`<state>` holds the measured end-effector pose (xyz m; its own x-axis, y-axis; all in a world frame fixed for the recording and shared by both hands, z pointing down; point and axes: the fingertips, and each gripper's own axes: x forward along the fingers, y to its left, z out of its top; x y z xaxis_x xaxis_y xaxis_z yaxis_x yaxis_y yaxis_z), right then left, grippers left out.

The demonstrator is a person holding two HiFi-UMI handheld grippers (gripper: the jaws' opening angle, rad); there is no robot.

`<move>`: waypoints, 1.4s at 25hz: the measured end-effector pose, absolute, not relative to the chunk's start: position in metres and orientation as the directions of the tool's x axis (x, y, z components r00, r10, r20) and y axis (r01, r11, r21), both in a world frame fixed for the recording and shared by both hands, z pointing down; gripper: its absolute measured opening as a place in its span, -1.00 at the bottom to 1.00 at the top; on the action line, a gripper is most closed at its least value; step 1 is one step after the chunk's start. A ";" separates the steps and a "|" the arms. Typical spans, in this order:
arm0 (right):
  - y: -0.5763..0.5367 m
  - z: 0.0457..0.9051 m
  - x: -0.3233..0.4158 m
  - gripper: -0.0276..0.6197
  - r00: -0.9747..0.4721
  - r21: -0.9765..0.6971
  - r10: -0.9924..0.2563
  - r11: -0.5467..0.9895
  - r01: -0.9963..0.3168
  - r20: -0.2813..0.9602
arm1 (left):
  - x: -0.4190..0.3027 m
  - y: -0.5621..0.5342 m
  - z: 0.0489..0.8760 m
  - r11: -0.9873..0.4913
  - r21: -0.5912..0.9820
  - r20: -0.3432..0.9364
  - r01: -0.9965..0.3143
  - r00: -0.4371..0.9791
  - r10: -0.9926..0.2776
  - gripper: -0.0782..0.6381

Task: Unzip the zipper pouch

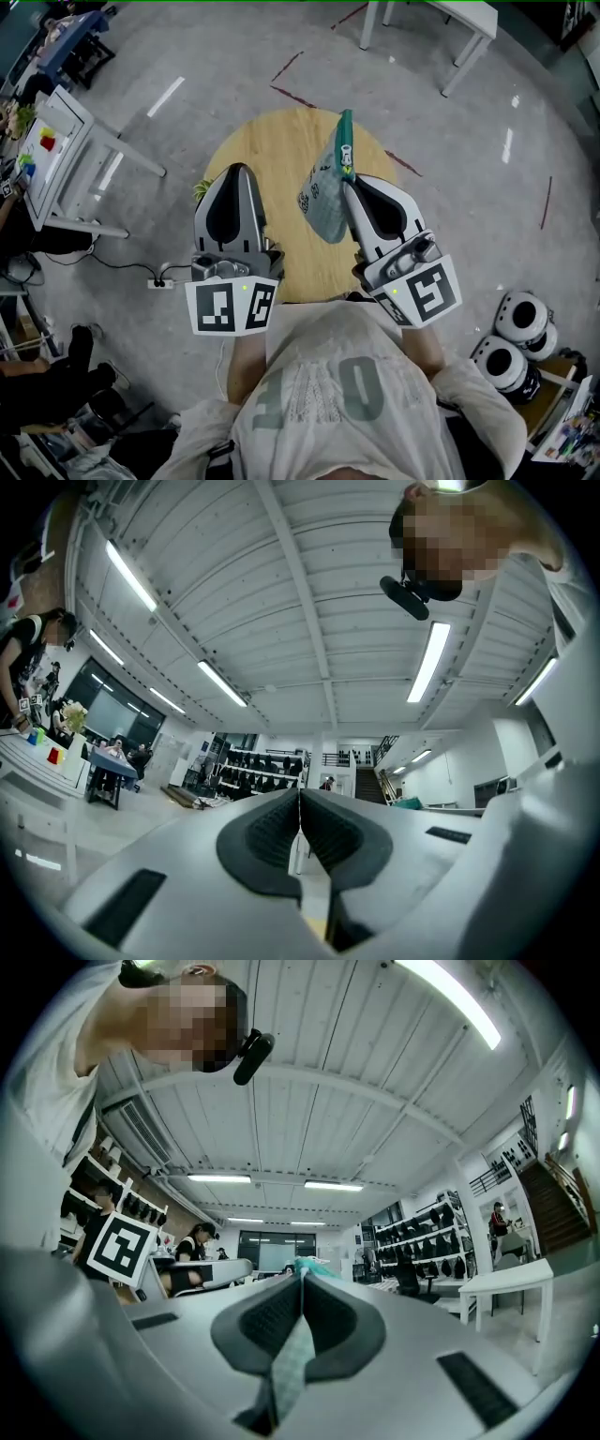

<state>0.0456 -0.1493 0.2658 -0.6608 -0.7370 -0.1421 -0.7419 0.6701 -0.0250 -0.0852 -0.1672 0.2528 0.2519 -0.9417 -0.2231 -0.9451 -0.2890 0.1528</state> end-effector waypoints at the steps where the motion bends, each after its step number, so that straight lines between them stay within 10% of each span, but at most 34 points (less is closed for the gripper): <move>1: -0.148 0.264 0.045 -0.81 -0.666 -0.024 -0.731 0.676 -0.737 -0.146 | -0.086 -0.166 0.251 -0.287 0.158 -0.230 -0.945 0.248 -0.941 -0.70; 7: -0.143 0.262 0.045 -0.81 -0.720 0.031 -0.676 0.725 -0.688 -0.156 | -0.064 -0.157 0.230 -0.515 0.178 -0.335 -0.839 0.440 -0.833 -0.68; 14: -0.126 0.247 0.035 -0.81 -0.821 0.172 -0.549 0.803 -0.571 -0.158 | -0.013 -0.155 0.213 -0.896 0.363 -0.367 -0.255 0.845 -0.389 -0.19; 35: -0.086 0.265 0.028 -0.81 -0.912 0.463 -0.400 0.829 -0.314 0.097 | 0.011 -0.111 0.221 -0.860 0.500 -0.312 0.104 0.948 -0.067 -0.39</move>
